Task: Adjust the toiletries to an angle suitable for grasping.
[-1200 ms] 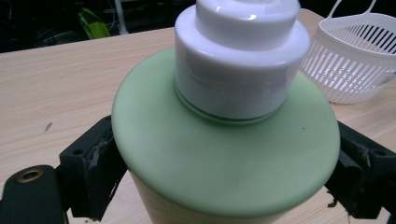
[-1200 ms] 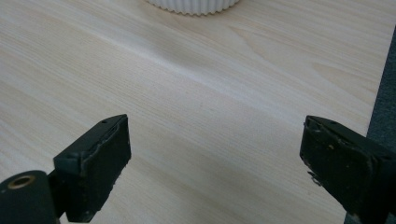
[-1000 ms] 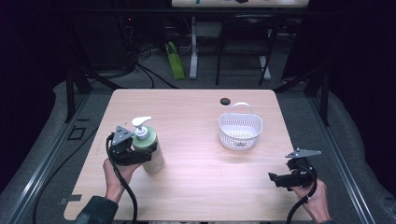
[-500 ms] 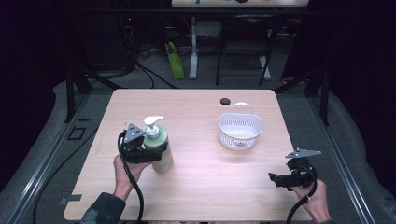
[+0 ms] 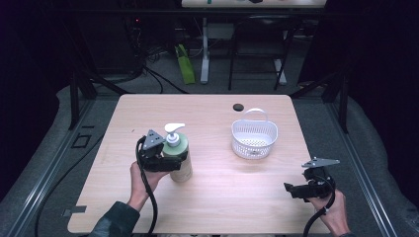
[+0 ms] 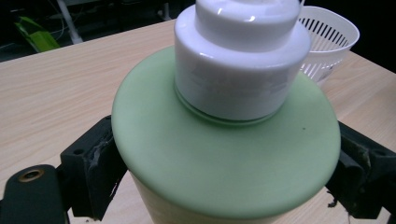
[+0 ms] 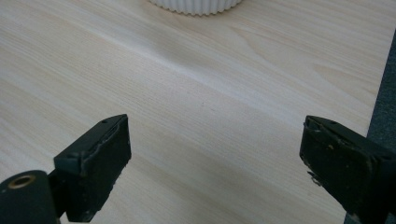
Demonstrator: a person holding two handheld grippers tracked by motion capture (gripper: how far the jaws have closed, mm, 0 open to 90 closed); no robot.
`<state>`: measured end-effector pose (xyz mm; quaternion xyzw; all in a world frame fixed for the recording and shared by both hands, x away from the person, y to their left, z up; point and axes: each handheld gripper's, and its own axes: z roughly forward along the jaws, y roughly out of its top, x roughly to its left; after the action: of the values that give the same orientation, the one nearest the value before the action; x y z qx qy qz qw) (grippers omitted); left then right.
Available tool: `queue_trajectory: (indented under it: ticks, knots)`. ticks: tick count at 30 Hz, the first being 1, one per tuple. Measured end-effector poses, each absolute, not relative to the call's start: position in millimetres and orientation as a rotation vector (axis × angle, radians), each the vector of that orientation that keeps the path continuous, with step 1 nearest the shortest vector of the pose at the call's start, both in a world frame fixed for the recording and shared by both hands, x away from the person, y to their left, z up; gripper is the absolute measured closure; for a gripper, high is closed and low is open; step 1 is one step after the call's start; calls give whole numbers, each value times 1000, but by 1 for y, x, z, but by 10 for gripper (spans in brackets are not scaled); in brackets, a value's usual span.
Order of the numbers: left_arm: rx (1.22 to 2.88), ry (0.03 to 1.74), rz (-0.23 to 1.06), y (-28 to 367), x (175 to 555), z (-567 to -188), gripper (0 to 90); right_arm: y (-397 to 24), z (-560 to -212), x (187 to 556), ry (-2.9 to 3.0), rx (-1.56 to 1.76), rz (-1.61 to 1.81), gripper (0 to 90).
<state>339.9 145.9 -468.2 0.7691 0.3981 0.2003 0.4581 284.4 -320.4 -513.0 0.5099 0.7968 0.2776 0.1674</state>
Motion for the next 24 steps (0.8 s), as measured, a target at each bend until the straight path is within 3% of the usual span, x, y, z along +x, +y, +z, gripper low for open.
queue_trajectory:
  ticks: [24]
  knots:
    - [1944,862,427,103,352,-468,115,-318,-513,284,2282,1425,784,82]
